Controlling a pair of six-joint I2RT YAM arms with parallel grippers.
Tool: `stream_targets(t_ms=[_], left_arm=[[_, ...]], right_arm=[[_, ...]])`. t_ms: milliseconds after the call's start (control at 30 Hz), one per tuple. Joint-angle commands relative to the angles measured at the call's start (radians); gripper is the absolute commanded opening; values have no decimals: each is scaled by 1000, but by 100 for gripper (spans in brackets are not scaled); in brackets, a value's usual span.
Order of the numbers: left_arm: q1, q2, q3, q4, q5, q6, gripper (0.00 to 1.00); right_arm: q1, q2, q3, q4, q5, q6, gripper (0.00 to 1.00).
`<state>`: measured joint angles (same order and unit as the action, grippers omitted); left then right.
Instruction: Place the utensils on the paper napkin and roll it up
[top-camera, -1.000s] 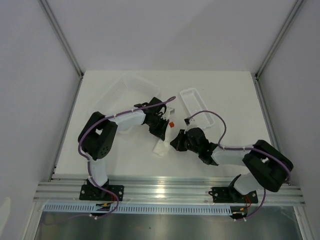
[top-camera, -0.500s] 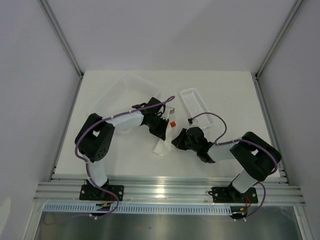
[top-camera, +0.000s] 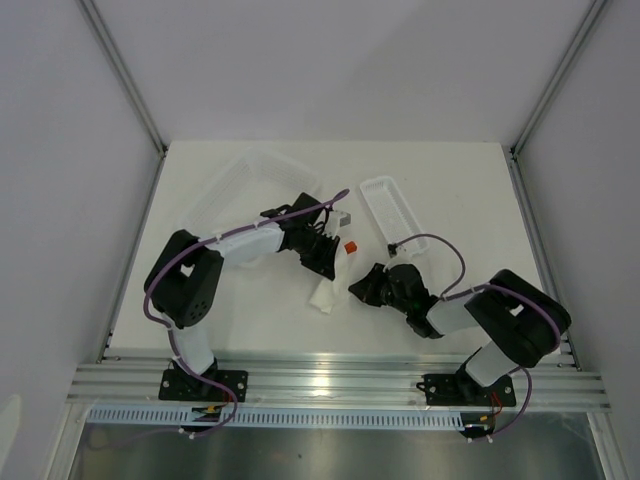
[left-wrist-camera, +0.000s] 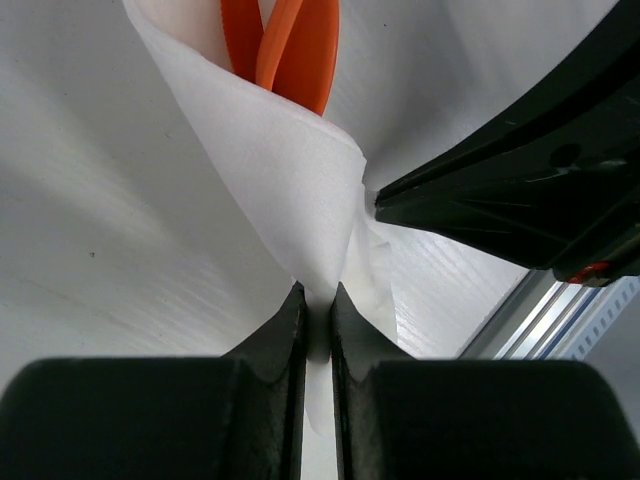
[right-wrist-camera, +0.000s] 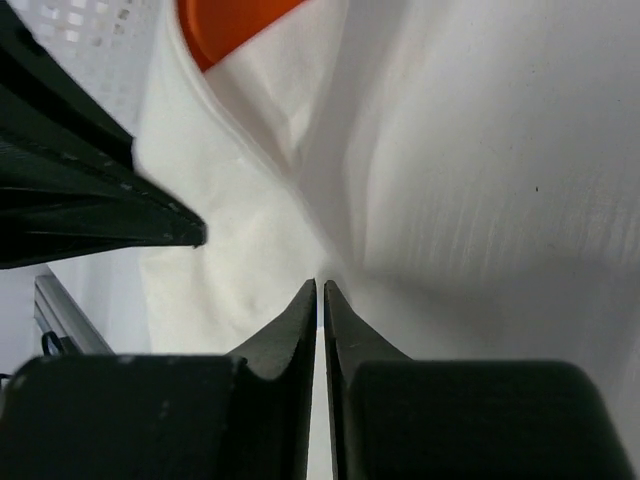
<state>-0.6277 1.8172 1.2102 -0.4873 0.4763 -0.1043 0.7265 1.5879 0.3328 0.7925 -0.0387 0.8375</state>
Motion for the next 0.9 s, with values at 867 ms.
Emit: stream_targets(t_ms=[867], left_arm=[[2, -171, 147, -62, 137, -38, 1]], right_arm=[[-13, -384, 43, -141, -12, -115, 33]])
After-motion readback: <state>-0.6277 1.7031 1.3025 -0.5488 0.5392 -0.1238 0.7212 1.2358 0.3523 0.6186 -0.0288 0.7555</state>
